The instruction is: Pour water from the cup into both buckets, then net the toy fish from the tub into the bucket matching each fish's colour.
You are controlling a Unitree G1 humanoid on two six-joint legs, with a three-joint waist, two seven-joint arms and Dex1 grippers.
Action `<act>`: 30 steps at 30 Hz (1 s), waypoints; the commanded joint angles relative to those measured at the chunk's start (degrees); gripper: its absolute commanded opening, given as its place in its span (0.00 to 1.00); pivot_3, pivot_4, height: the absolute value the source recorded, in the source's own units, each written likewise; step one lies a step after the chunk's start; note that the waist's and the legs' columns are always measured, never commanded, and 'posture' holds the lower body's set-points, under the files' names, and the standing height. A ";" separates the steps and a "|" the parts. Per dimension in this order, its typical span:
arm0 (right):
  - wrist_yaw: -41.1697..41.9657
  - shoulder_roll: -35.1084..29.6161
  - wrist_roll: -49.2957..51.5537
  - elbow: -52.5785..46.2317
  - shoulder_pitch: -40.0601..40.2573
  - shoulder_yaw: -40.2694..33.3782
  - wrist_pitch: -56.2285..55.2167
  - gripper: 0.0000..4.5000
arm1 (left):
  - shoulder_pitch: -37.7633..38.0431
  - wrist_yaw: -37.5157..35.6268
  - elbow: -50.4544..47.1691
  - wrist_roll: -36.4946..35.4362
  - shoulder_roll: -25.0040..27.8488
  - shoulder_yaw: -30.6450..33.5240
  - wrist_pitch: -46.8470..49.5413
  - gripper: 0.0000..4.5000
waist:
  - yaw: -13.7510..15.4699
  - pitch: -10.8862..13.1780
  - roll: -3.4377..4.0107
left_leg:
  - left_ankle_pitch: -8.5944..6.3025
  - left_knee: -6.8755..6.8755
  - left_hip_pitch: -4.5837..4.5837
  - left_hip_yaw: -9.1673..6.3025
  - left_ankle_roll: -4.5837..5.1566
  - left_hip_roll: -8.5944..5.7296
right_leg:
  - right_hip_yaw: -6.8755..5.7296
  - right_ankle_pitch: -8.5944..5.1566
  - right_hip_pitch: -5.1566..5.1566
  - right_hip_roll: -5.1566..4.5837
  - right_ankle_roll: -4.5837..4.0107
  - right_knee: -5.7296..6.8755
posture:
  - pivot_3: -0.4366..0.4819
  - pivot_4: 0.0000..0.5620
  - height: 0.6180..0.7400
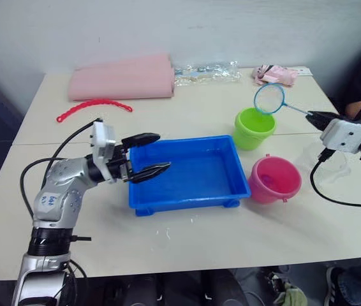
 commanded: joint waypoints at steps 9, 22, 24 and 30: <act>21.43 0.22 37.84 -47.74 19.71 -10.72 48.49 0.00 | 14.28 -14.15 -8.55 -7.08 15.35 11.94 0.81 0.99 | 0.18 0.00 0.02 | -0.08 0.05 -0.03 -0.20 0.06 -0.06 | -0.15 -0.01 0.05 -0.40 -0.02 -0.20 | 0.48 0.27 1.00; 28.56 18.38 13.39 -44.18 26.95 5.85 29.42 0.00 | 35.16 -21.14 -20.45 -5.27 17.59 15.28 -4.26 0.99 | 0.09 -0.08 -0.13 | -0.15 -0.15 0.00 -0.08 -0.01 -0.07 | -0.09 -0.03 -0.04 -0.33 -0.05 -0.32 | 0.48 0.27 1.00; 27.22 21.56 10.02 -41.04 27.32 7.78 26.53 0.00 | 37.71 -20.95 -21.26 -3.96 17.18 14.86 -5.46 0.99 | 0.07 -0.08 -0.12 | -0.15 -0.15 0.01 -0.07 -0.02 -0.06 | -0.09 -0.03 -0.05 -0.31 -0.06 -0.31 | 0.48 0.27 1.00; 25.28 28.39 4.02 -33.28 26.53 11.76 20.33 0.00 | 40.12 -18.64 -20.57 -2.50 16.40 14.59 -6.82 0.99 | 0.12 -0.09 -0.14 | -0.14 -0.10 0.04 -0.07 -0.02 -0.10 | -0.05 -0.03 -0.06 -0.32 -0.06 -0.21 | 0.48 0.27 1.00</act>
